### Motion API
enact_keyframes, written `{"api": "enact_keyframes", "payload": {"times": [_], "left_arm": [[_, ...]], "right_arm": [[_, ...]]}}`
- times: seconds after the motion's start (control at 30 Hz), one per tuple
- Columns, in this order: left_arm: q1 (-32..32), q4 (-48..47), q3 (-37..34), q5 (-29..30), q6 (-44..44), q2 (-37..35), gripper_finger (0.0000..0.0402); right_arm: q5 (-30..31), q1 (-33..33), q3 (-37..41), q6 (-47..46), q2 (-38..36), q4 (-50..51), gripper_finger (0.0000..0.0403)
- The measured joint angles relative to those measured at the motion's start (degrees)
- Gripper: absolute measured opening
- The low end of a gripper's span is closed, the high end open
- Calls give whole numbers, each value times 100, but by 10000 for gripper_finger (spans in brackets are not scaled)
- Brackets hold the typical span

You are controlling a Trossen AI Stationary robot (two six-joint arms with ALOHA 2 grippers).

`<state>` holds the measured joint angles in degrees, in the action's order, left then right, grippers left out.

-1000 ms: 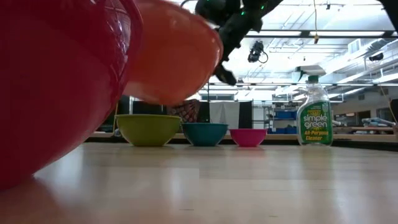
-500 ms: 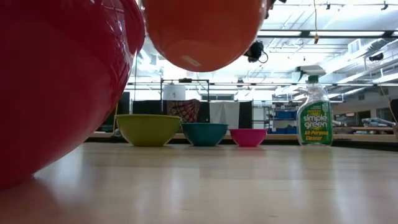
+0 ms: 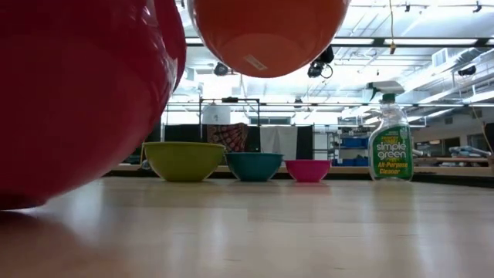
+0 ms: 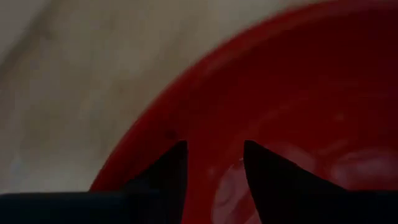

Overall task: Nest bowls inside each other
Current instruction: Stack the orange bowl on top of the red bowl

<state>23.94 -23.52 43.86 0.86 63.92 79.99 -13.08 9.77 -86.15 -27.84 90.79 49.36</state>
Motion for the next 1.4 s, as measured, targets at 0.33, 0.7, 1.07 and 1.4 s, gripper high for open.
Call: {"api": "enact_keyframes", "payload": {"times": [0.33,0.7,1.07,1.4], "left_arm": [[-393,-110,2,467,-7,-92,160],[-782,-235,0,1195,-20,-150,160],[-799,-120,-2,1092,-302,-1277,160],[-797,-250,-2,1243,-874,-3081,160]], "right_arm": [[294,-65,0,97,-123,19,27],[302,-65,0,105,-138,6,27],[302,-65,0,246,-136,-68,27],[127,-382,55,394,480,-1929,27]]}}
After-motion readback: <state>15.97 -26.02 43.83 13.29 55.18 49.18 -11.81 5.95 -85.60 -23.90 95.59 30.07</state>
